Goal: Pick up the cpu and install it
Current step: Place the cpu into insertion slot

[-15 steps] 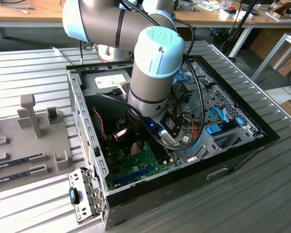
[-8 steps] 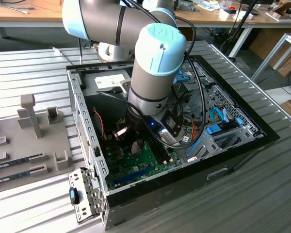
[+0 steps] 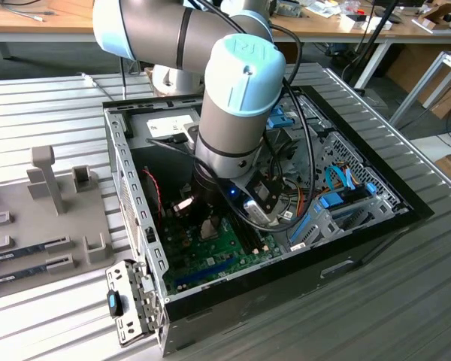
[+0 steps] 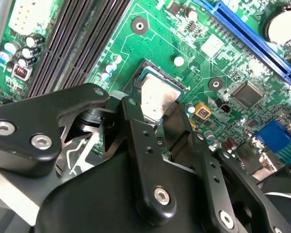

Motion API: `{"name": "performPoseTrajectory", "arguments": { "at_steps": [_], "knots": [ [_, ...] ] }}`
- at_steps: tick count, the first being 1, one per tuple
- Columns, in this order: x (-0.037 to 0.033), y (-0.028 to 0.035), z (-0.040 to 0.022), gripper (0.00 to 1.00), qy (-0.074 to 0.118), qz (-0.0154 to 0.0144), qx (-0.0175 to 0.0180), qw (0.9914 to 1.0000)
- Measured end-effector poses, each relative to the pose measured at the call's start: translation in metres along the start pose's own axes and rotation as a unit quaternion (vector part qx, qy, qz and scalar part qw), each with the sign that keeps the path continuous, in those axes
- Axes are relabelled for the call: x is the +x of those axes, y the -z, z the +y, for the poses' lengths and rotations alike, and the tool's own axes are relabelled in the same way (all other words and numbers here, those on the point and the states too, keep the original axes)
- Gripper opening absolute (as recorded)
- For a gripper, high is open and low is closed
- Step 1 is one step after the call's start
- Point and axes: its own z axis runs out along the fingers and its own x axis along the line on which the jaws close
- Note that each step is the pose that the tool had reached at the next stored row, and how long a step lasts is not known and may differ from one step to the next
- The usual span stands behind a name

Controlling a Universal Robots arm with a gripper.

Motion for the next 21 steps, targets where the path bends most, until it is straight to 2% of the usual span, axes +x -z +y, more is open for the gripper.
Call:
{"name": "performPoseTrajectory", "arguments": {
  "at_steps": [3, 9, 14, 21],
  "knots": [
    [0.0000, -0.0001, 0.0000, 0.43, -0.010, -0.0001, 0.0003, 0.99995],
    [-0.0004, -0.0011, 0.0011, 0.43, -0.016, 0.0000, 0.0005, 0.99988],
    [-0.0004, -0.0020, 0.0012, 0.43, -0.032, -0.0001, 0.0008, 0.99948],
    [-0.0004, -0.0029, 0.0013, 0.43, -0.020, 0.0000, 0.0005, 0.99980]
  ]
}}
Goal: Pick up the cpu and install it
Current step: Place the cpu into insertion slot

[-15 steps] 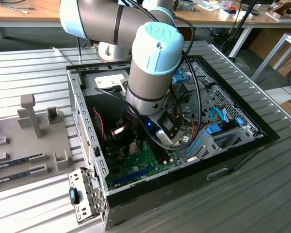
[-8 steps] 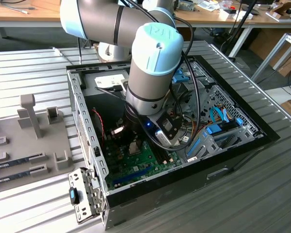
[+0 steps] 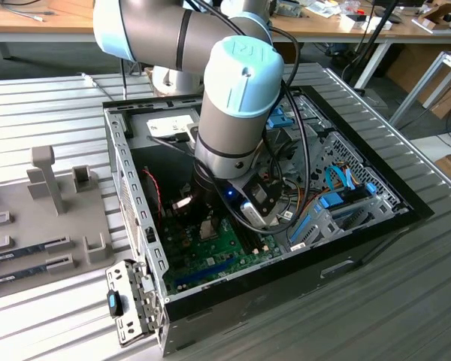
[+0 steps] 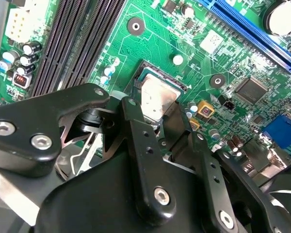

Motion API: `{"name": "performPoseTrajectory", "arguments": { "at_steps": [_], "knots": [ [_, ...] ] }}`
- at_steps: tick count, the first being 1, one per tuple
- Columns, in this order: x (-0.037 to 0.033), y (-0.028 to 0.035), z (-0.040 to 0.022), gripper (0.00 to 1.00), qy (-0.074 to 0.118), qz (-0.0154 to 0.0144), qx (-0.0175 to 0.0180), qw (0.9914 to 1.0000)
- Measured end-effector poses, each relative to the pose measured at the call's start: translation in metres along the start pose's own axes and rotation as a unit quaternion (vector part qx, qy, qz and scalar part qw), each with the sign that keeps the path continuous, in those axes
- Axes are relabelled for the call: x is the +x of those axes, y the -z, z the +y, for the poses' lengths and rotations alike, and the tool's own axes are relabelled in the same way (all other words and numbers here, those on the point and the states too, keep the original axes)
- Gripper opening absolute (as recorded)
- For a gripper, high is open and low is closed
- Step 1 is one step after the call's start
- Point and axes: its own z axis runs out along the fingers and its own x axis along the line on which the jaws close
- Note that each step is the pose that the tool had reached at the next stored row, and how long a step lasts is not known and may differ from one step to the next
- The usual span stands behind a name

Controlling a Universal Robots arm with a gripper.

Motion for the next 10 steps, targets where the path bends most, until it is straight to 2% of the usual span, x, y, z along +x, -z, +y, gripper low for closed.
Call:
{"name": "performPoseTrajectory", "arguments": {
  "at_steps": [10],
  "knots": [
    [0.0001, -0.0049, 0.0000, 0.43, 0.000, 0.0003, 0.0001, 1.00000]
  ]
}}
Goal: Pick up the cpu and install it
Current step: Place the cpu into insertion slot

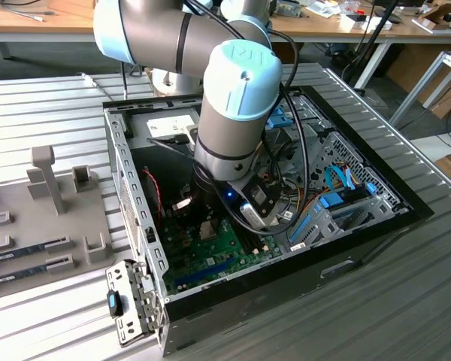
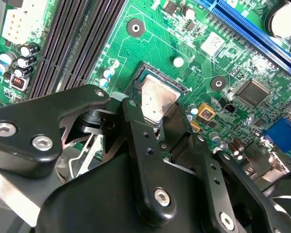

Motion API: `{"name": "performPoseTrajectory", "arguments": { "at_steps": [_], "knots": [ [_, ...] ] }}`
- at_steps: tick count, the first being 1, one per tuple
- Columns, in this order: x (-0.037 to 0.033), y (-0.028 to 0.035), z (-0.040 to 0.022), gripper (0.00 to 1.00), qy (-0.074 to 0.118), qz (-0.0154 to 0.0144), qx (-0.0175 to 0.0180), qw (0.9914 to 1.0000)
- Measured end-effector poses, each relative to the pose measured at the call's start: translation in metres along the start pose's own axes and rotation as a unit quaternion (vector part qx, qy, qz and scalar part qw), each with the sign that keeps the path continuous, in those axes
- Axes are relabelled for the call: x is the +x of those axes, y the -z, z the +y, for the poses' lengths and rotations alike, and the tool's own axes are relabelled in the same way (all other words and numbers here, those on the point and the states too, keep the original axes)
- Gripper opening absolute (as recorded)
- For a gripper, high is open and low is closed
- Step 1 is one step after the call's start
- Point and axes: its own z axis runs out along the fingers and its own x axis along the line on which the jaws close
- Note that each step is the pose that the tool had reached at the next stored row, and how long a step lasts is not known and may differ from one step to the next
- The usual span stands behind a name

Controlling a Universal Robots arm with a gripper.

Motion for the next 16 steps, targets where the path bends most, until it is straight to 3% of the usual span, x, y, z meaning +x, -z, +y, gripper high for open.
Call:
{"name": "performPoseTrajectory", "arguments": {
  "at_steps": [16],
  "knots": [
    [-0.0006, 0.0014, 0.0000, 0.43, 0.000, -0.0002, -0.0002, 1.00000]
  ]
}}
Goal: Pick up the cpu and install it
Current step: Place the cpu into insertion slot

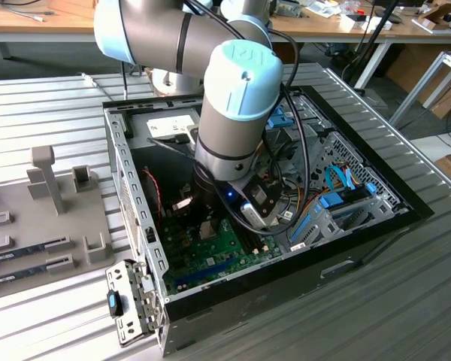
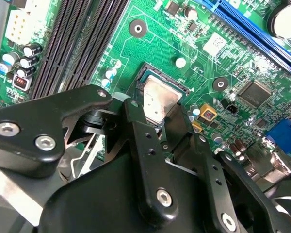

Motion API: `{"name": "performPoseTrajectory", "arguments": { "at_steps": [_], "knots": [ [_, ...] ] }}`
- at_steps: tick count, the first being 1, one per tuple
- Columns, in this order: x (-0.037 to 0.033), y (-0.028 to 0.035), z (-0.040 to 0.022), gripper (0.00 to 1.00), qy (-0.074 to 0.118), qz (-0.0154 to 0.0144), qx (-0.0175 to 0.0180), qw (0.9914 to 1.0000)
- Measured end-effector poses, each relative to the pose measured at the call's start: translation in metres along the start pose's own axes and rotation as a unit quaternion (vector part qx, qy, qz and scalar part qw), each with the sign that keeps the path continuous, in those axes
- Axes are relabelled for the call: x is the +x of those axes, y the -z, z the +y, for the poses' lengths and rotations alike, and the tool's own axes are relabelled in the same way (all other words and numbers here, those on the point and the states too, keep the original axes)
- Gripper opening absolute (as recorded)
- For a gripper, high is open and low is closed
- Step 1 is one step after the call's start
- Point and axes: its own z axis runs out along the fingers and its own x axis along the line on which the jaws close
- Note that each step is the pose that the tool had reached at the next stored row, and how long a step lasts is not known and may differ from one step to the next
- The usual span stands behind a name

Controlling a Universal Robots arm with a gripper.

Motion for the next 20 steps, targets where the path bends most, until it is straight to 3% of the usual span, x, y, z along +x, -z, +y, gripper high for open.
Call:
{"name": "performPoseTrajectory", "arguments": {
  "at_steps": [10, 12, 20],
  "knots": [
    [0.0000, 0.0009, -0.0019, 0.43, 0.000, 0.0000, 0.0003, 1.00000],
    [0.0000, 0.0008, -0.0020, 0.43, 0.000, 0.0000, 0.0049, 0.99999],
    [-0.0027, -0.0011, -0.0021, 0.43, 0.000, 0.0009, 0.0057, 0.99998]
  ]
}}
